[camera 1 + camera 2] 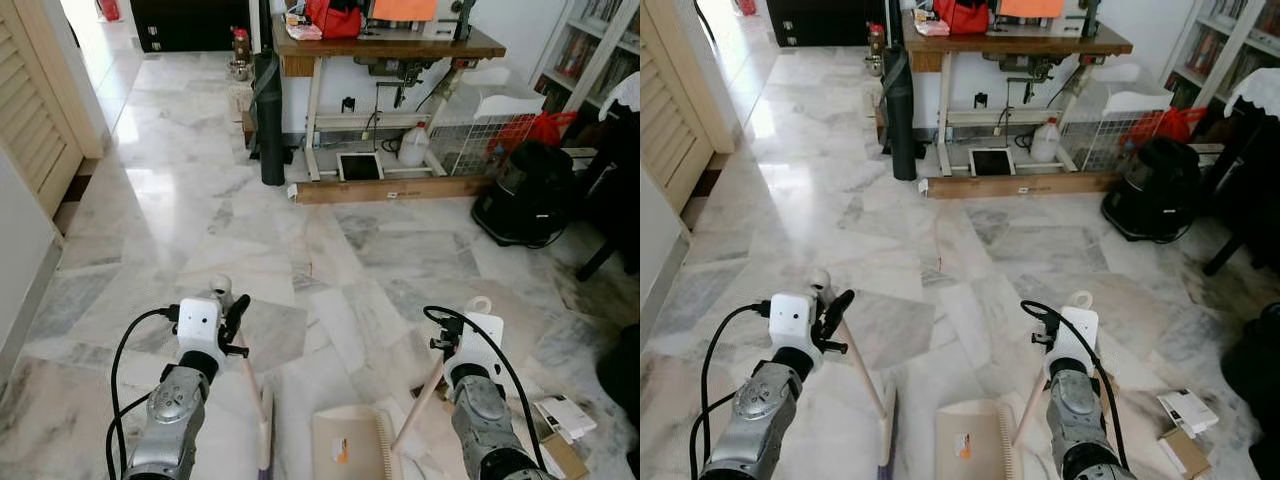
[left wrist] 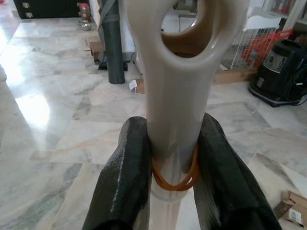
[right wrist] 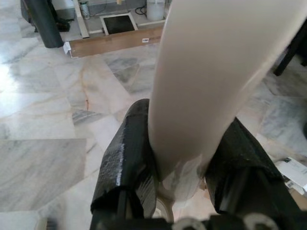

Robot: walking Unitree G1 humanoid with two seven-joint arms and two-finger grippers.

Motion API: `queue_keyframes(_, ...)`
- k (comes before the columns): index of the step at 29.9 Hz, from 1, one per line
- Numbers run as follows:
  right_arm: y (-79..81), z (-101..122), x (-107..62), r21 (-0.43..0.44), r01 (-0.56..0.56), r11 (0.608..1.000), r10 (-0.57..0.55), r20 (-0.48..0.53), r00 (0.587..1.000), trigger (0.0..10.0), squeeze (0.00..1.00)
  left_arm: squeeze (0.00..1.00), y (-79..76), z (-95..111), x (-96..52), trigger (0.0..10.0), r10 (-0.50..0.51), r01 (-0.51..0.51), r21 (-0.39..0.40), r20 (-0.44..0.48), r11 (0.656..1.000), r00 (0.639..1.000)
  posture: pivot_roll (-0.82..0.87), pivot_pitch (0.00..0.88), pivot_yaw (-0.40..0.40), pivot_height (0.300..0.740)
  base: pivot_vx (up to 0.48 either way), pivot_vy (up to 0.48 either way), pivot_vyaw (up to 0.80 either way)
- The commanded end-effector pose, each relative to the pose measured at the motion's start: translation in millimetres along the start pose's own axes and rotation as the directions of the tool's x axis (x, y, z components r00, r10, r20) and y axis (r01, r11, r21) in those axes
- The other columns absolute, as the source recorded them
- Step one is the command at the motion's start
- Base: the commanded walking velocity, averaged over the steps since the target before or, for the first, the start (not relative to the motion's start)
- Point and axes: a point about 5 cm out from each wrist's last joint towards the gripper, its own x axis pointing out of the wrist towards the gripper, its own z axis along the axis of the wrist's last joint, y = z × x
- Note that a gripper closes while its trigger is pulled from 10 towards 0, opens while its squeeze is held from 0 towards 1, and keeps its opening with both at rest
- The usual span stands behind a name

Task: Sweep floor

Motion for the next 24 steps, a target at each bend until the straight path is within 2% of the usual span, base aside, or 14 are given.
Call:
queue_keyframes(1, -0.6, 4.1, 2.1, 0.002, 0.001, 1.0, -0.001, 0.012, 1.0, 10.0, 0.0, 0.0, 0.3, 6.7, 3.6, 10.0, -0.002, 0.002, 0.014, 0.029, 1.0, 1.0, 0.08, 0.011, -0.036, 0.74, 0.0, 0.0, -0.8)
queue_keyframes(24, -0.9, 2.9, 1.7, 0.004, 0.005, 1.0, -0.005, 0.005, 1.0, 10.0, 0.0, 0.0, 0.1, 8.2, 4.4, 10.0, -0.009, 0.008, 0.013, 0.039, 1.0, 0.999, 0.08, 0.016, -0.034, 0.74, 0.0, 0.0, -0.8)
